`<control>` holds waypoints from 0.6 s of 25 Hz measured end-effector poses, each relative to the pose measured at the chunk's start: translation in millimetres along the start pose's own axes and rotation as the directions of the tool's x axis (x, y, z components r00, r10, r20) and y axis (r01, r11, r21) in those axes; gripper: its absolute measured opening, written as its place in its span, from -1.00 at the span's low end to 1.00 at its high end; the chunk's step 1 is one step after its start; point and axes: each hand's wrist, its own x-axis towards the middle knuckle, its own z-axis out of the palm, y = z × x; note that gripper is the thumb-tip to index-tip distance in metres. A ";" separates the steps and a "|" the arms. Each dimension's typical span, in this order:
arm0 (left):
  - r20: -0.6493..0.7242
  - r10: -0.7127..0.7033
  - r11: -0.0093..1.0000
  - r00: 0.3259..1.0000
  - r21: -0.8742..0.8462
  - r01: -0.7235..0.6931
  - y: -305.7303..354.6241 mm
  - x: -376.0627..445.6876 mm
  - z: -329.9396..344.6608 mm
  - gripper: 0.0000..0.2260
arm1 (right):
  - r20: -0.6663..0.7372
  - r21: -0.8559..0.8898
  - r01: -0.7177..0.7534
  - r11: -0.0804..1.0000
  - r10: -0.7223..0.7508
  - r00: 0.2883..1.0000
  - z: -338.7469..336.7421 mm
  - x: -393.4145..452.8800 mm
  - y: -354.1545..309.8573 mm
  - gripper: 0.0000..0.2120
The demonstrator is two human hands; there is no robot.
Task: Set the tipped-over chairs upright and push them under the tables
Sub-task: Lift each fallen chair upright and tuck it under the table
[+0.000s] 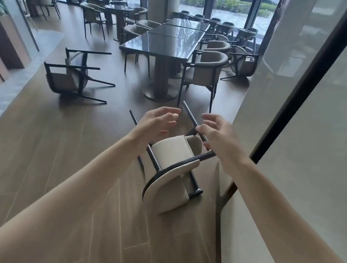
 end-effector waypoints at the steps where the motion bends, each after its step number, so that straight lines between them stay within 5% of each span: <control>1: 0.016 -0.009 1.000 1.000 0.010 0.009 -0.8 24.3 4.3 -0.78 | -0.014 0.003 -0.009 1.000 0.009 1.000 -6.0 20.8 -0.5 -0.64; 7: 0.065 -0.018 0.998 0.998 0.056 0.015 -23.6 110.5 18.1 -0.82 | -0.072 -0.020 -0.079 0.997 0.077 0.994 -21.5 109.7 16.9 -0.65; 15: -0.011 -0.060 0.994 0.998 0.086 0.060 -55.8 206.9 21.5 -0.78 | 0.018 -0.034 -0.090 0.995 0.091 0.996 -1.7 224.5 59.5 -0.63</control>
